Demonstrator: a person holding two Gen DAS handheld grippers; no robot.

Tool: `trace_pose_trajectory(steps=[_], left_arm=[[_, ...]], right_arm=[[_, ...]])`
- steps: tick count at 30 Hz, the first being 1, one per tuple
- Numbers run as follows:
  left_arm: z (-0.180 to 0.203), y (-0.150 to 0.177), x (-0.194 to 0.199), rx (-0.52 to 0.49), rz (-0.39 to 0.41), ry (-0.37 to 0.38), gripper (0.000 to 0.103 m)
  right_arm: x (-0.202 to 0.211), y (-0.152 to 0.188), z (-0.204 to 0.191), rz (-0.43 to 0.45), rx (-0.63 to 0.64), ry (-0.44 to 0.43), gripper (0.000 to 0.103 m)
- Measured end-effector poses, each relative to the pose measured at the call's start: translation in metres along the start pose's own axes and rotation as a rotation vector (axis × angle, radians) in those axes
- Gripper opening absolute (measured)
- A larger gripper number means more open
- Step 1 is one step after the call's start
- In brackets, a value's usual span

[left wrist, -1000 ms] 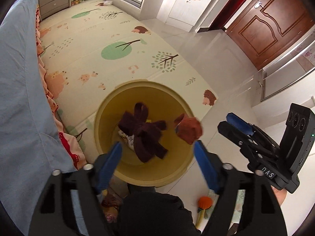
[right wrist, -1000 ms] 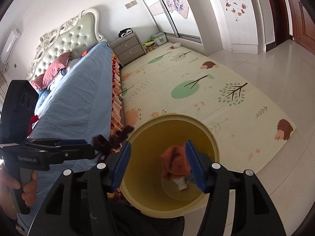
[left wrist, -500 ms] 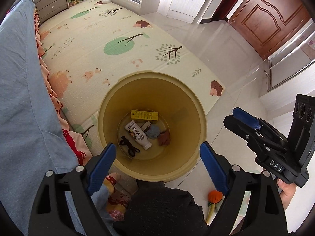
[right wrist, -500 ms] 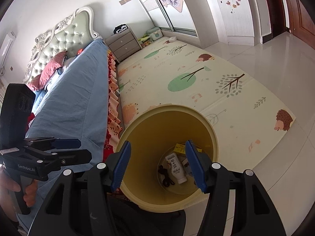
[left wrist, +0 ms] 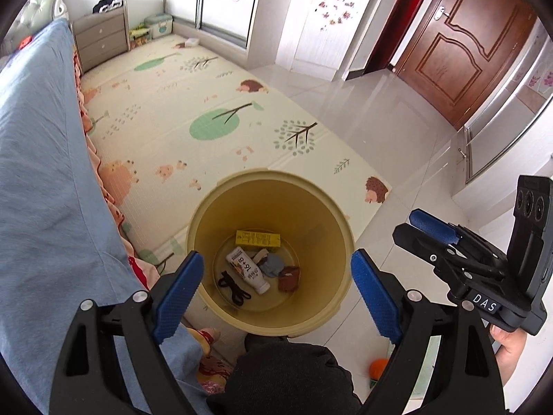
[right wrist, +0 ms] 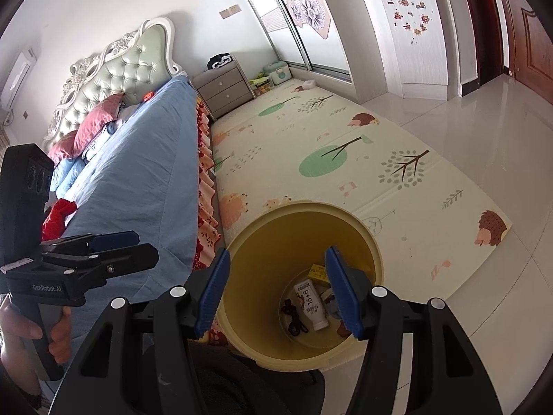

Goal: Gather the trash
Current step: 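Move both tools back over the bed toward the red cloth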

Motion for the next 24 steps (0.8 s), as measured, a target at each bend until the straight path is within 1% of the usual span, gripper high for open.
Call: trace_pose_trajectory(steps=[3, 6, 10, 12, 16, 20, 24], left_arm=[[0.001, 0.002, 0.017, 0.012, 0.037, 0.017, 0.087], [-0.002, 0.007, 0.044, 0.04, 0.093, 0.042, 0.087], [-0.012, 0.023, 0.082, 0.043, 0.159, 0.046, 0.087], [-0.023, 0.036, 0.101, 0.058, 0.192, 0.017, 0.087], [-0.054, 0.062, 0.138, 0.124, 0.233, -0.034, 0.087], [-0.088, 0.089, 0.184, 0.173, 0.3, -0.122, 0.087], [-0.12, 0.115, 0.226, 0.246, 0.361, -0.184, 0.087]], right_arm=[[0.008, -0.004, -0.016, 0.017, 0.029, -0.017, 0.057], [0.016, -0.007, -0.037, 0.031, 0.066, -0.034, 0.057], [0.024, -0.011, -0.069, 0.044, 0.118, -0.059, 0.057], [0.027, -0.01, -0.09, 0.044, 0.159, -0.088, 0.056], [0.031, -0.006, -0.138, 0.049, 0.234, -0.145, 0.056], [0.033, 0.003, -0.195, 0.046, 0.315, -0.21, 0.056], [0.034, 0.011, -0.246, 0.038, 0.385, -0.268, 0.056]])
Point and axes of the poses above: each gripper's, at about its wrist camera, not at the fingertips, and x roughly against the way its jaws point, z to its right, y to its underside, the point moved 6 cm from there along -x, roughly the way its jaws point, and after that the axes turned 5 degrees about y, right-handed, at the moved point
